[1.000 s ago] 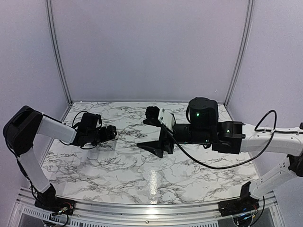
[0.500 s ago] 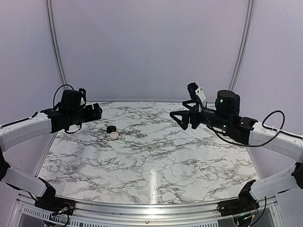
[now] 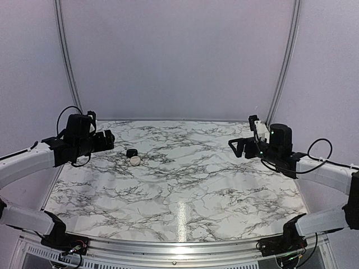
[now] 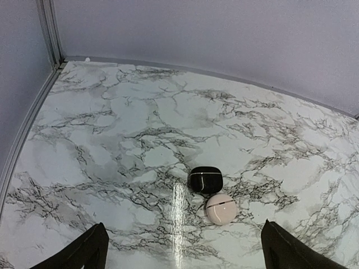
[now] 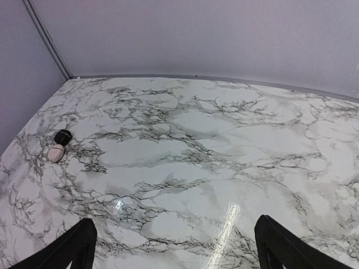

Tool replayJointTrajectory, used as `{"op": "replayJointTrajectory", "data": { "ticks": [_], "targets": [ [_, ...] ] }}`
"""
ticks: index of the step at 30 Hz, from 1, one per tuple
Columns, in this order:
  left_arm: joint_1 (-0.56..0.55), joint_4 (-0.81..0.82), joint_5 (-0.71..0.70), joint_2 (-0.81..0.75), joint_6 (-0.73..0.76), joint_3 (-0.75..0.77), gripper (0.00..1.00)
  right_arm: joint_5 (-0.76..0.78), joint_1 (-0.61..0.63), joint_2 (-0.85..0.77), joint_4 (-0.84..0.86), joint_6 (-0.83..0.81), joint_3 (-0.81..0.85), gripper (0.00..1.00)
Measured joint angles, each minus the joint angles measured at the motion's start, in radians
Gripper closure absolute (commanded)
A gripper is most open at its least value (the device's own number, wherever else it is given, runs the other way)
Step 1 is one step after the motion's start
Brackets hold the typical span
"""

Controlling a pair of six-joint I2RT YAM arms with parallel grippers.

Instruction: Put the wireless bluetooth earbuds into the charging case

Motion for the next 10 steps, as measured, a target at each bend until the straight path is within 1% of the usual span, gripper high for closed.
{"op": "replayJointTrajectory", "data": {
  "ticks": [5,10],
  "targets": [
    [0.000,0.063,0.024,-0.004,-0.023,-0.121,0.01,0.048,-0.004,0.017,0.048,0.045,-0.082,0.01],
    [0.000,0.122,0.041,-0.014,-0.031,-0.174,0.01,0.083,-0.005,0.038,0.088,0.073,-0.143,0.01]
  ]
}}
